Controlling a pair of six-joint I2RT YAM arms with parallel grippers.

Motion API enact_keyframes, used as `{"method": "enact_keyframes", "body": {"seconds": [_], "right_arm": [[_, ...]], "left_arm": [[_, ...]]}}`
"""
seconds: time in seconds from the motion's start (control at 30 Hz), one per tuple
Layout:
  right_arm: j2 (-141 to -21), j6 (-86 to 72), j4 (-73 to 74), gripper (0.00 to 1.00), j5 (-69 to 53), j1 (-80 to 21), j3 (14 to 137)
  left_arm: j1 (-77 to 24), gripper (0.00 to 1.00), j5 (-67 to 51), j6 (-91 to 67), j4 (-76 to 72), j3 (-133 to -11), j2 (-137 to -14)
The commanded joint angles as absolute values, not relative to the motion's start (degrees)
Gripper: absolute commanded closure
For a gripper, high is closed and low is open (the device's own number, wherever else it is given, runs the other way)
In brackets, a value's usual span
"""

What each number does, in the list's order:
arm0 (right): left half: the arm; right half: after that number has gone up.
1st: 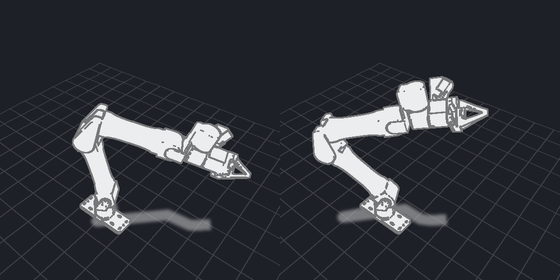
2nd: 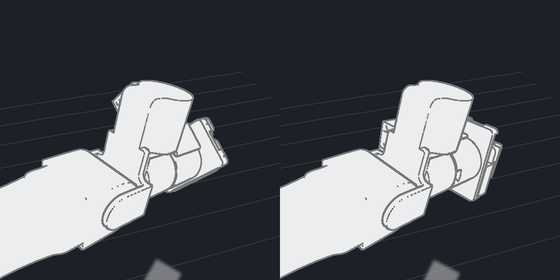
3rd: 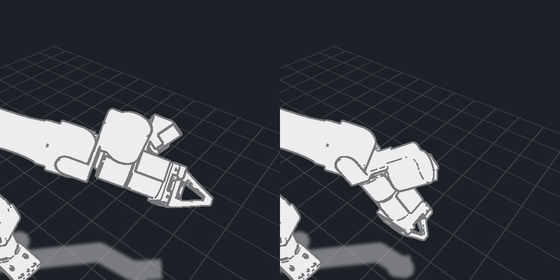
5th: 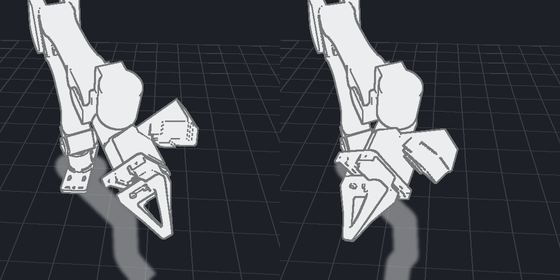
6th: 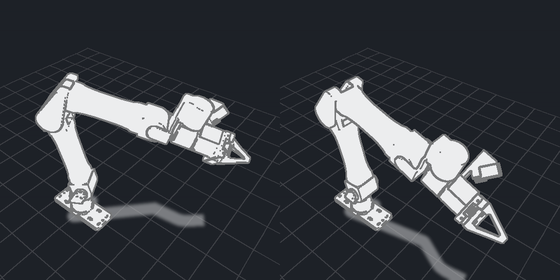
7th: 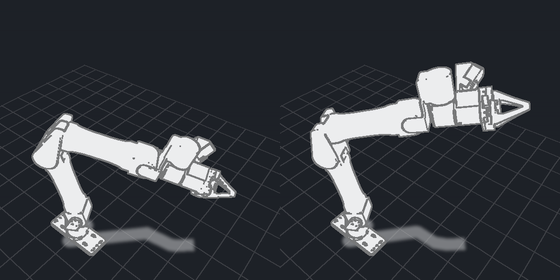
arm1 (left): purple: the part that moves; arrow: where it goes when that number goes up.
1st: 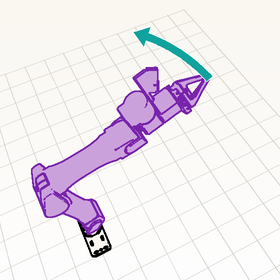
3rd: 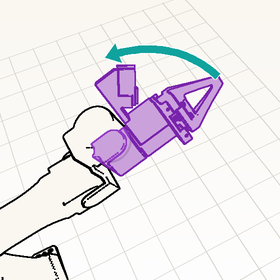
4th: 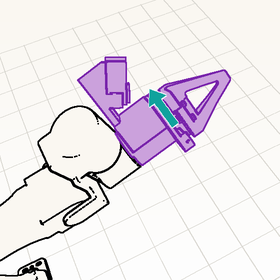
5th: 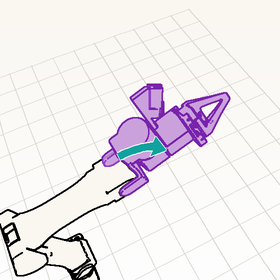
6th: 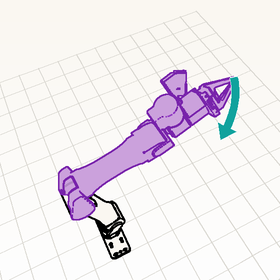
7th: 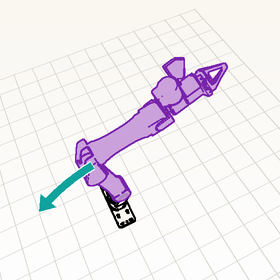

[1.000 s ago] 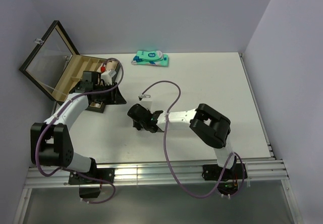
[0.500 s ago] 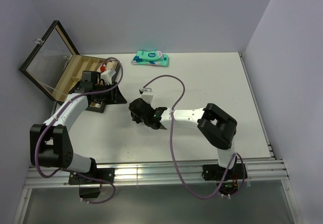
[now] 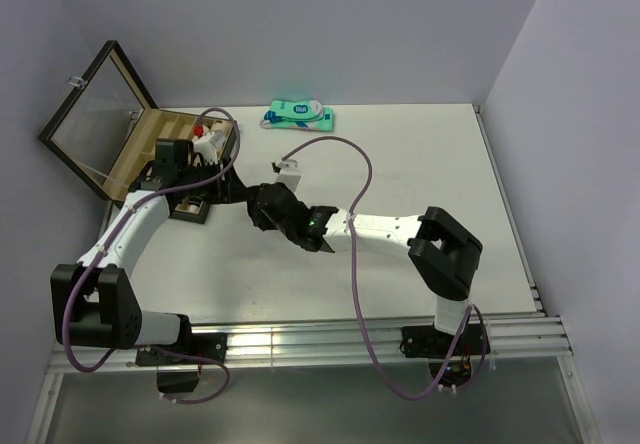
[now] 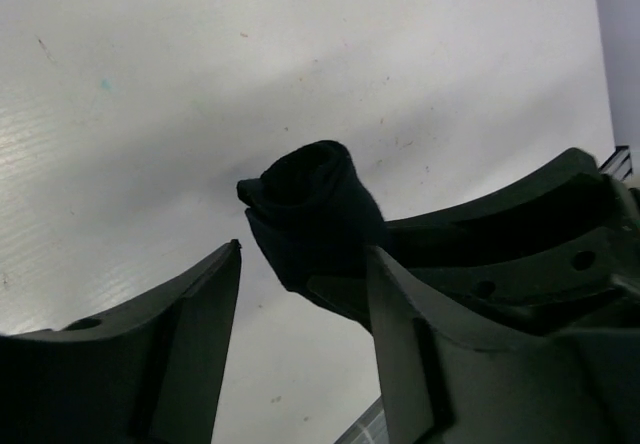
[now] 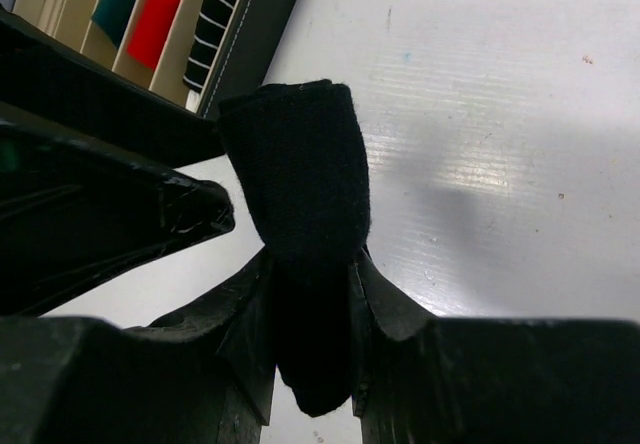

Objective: Roll the socks
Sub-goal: Place the sock in the storage box.

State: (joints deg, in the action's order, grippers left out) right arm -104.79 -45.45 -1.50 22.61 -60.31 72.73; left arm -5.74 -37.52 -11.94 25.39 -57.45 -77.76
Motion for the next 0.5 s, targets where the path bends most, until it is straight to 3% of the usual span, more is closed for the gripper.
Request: {"method": "enact_keyframes", "body": {"seconds": [0.0,0.47], "right_arm": [[-103.45,-44.21,-4.31,1.00,23.99,-60.03,75.41],[-105.38,-40.35,-3.60,1.00,24.08,-60.99,79.80]], "left_arm": [[-5.71,0.40,-39.46,-13.62,22.24,-58.27,-74.53],[-5.71,0.34,-40.87,-14.24,22.41,-59.06,-78.13]]}}
